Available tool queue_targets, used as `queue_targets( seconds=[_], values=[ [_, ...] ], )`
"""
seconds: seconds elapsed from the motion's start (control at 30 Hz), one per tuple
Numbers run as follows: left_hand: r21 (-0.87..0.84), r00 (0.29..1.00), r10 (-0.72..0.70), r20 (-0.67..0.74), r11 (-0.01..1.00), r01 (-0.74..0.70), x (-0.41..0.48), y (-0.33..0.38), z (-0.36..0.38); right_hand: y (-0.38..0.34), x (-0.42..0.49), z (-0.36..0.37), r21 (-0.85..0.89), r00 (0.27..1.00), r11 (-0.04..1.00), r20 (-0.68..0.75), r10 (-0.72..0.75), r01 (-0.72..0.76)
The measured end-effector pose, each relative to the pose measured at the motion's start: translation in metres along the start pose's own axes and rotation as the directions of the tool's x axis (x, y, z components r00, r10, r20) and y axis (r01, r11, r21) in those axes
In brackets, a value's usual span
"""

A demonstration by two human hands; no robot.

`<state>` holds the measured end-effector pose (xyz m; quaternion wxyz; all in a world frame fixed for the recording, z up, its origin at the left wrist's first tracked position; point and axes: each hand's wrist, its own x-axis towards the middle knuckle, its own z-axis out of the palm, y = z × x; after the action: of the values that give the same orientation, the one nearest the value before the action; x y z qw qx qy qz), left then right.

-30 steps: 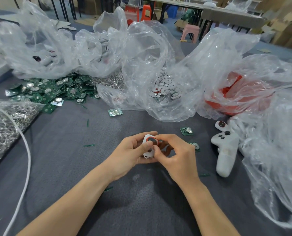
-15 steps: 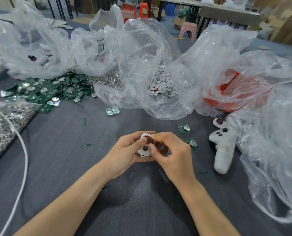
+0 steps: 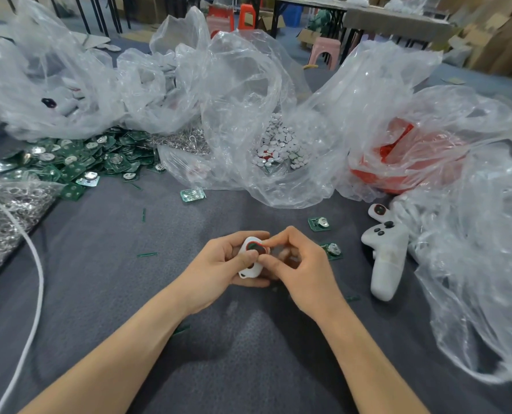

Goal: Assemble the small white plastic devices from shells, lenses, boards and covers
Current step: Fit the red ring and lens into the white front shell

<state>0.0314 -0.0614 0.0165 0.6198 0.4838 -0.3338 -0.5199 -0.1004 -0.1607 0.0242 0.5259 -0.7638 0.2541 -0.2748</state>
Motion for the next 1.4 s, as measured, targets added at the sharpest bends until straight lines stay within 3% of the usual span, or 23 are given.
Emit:
queue_targets(
  seconds=[0.13, 0.2, 0.63, 0.93, 1.2, 1.4],
  values=[
    [-0.011, 0.998, -0.016, 0.052, 1.000, 0.017, -0.003, 0.004, 0.001, -0.001, 0.003, -0.010, 0.343, 0.981, 0.922, 0.135, 0.140, -0.179],
    [-0.025, 0.998, -0.026, 0.053, 0.999, 0.027, -0.003, 0.004, 0.001, -0.002, 0.003, -0.011, 0.409, 0.972, 0.886, 0.171, 0.158, -0.216],
    [0.130, 1.000, -0.004, -0.027, 0.991, 0.007, -0.001, 0.002, 0.006, -0.007, 0.000, -0.002, 0.347, 0.984, 0.921, 0.063, 0.165, -0.177],
    [0.165, 0.998, 0.037, 0.059, 0.985, -0.046, -0.005, 0.005, 0.008, -0.007, 0.000, -0.006, 0.423, 0.969, 0.873, 0.134, 0.207, -0.245],
    [0.202, 0.997, 0.044, 0.066, 0.978, -0.056, -0.003, 0.002, 0.007, -0.003, 0.001, -0.001, 0.202, 0.991, 0.971, 0.056, 0.122, -0.131],
    [0.169, 0.996, 0.071, 0.052, 0.982, -0.079, -0.001, -0.001, 0.003, -0.005, 0.001, 0.001, 0.233, 0.993, 0.965, 0.029, 0.112, -0.116]
  ],
)
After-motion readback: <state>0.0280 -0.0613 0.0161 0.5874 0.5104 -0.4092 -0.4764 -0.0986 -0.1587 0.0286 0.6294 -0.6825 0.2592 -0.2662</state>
